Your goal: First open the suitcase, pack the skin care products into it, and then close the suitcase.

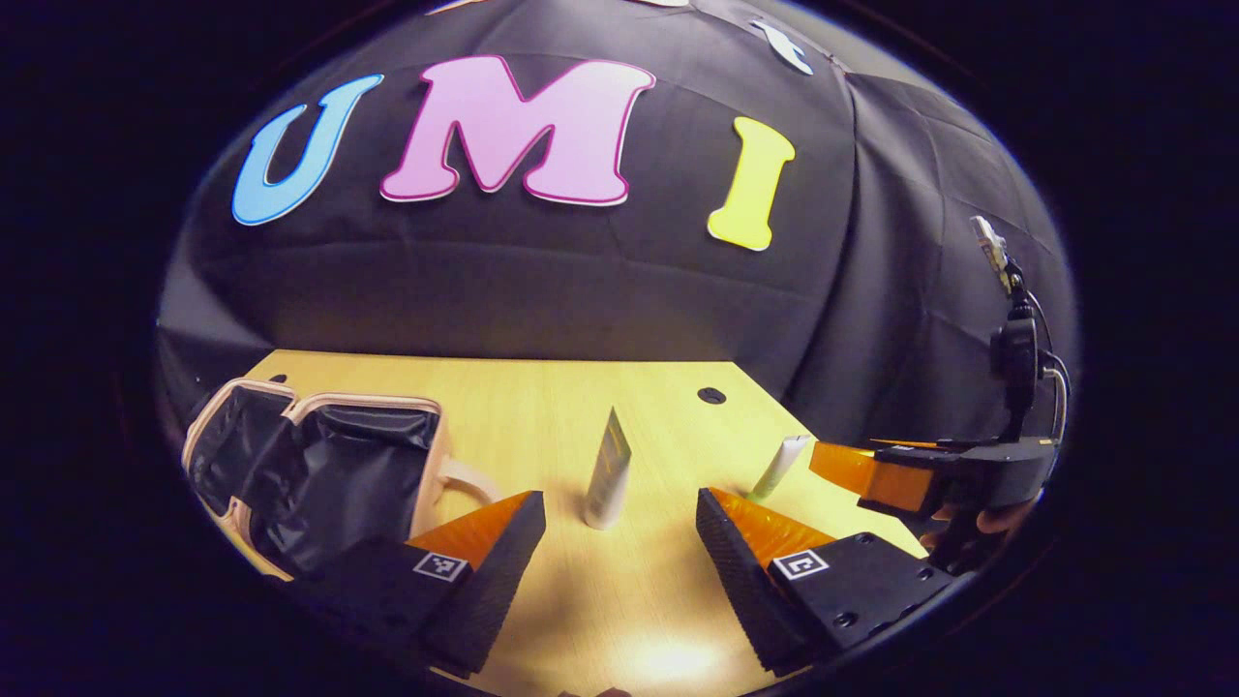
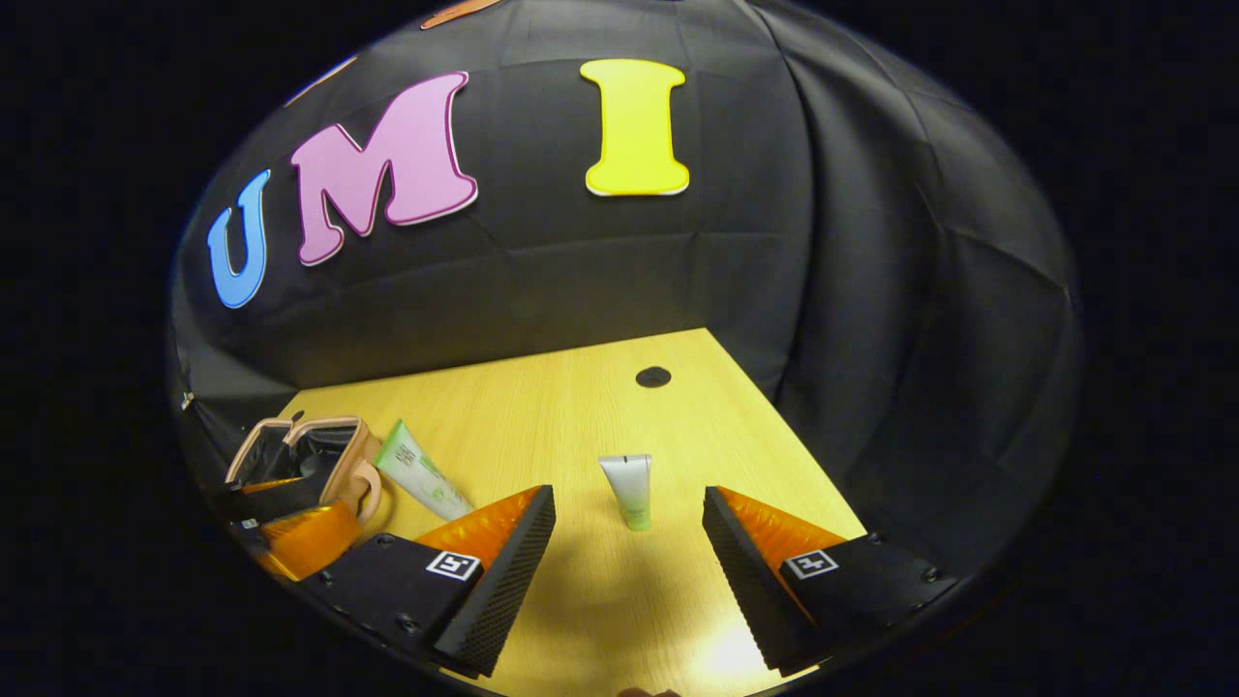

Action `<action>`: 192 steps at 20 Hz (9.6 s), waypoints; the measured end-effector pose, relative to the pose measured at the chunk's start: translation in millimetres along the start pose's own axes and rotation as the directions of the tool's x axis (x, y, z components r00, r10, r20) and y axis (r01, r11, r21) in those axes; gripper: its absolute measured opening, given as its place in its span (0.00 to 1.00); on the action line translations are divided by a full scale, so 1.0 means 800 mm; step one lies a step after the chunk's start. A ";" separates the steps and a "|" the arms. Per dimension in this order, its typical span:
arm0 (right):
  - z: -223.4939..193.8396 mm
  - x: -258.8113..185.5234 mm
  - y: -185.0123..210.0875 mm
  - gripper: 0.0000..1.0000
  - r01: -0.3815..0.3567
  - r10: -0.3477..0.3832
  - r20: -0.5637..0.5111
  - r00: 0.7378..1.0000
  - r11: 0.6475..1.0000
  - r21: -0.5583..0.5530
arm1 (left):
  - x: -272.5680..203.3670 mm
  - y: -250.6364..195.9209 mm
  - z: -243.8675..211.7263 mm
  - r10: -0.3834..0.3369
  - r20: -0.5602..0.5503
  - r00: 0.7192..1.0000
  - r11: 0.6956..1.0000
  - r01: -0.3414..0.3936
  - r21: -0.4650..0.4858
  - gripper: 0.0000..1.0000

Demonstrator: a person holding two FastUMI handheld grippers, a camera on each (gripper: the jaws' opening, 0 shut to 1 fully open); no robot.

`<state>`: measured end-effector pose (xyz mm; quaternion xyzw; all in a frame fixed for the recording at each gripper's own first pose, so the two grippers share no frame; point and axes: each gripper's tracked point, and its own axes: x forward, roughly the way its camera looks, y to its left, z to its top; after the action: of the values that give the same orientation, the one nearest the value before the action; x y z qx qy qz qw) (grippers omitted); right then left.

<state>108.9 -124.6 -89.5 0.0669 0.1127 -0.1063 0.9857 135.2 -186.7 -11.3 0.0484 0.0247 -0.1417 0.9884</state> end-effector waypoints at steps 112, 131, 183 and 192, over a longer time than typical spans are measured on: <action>-0.075 -0.111 0.464 0.98 -0.288 0.264 -0.182 0.947 0.949 -0.126 | -0.319 0.756 -0.055 0.652 -0.047 0.757 0.726 -0.641 -0.250 0.98; -0.090 -0.193 0.295 0.98 -0.096 0.066 -0.159 0.985 0.976 -0.194 | -0.115 0.863 -0.128 0.288 -0.328 0.900 0.475 -0.432 -0.767 0.18; 0.046 -0.253 0.138 0.98 -0.124 0.143 0.154 0.978 0.984 -0.132 | -0.257 0.218 0.147 0.257 0.244 0.935 0.966 -0.250 -0.060 0.96; -0.008 -0.320 0.229 0.98 -0.161 0.178 0.145 0.973 0.980 -0.121 | -0.421 0.255 0.091 0.261 0.310 0.914 0.963 -0.270 -0.014 0.96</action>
<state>-95.2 103.6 -15.1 0.0145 0.0350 -0.0203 0.9991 -127.5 94.3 100.3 0.0428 -0.1392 -0.0123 0.9893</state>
